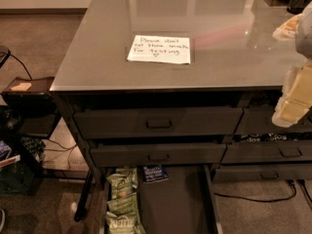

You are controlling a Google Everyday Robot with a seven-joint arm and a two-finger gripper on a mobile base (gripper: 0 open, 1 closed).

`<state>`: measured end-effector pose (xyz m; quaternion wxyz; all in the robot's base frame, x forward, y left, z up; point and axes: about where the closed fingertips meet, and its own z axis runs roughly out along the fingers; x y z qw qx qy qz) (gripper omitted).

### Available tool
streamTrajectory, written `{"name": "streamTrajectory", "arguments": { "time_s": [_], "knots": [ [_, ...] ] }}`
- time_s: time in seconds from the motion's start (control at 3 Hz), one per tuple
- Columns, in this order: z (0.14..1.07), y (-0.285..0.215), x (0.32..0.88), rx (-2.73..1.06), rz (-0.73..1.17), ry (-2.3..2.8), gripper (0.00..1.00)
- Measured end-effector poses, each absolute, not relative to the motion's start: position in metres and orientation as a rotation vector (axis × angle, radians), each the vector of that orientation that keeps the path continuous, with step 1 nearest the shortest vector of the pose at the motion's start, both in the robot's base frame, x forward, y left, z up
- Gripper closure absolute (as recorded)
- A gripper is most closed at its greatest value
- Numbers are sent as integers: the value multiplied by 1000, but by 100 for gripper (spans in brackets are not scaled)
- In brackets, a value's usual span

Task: Pick blue chip bag from bottom drawer and place on counter

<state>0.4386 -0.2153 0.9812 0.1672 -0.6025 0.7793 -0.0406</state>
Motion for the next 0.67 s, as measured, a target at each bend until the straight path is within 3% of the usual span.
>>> {"name": "streamTrajectory", "arguments": {
  "time_s": [0.67],
  "knots": [
    [966, -213, 438, -1699, -81, 2206, 0]
  ]
}}
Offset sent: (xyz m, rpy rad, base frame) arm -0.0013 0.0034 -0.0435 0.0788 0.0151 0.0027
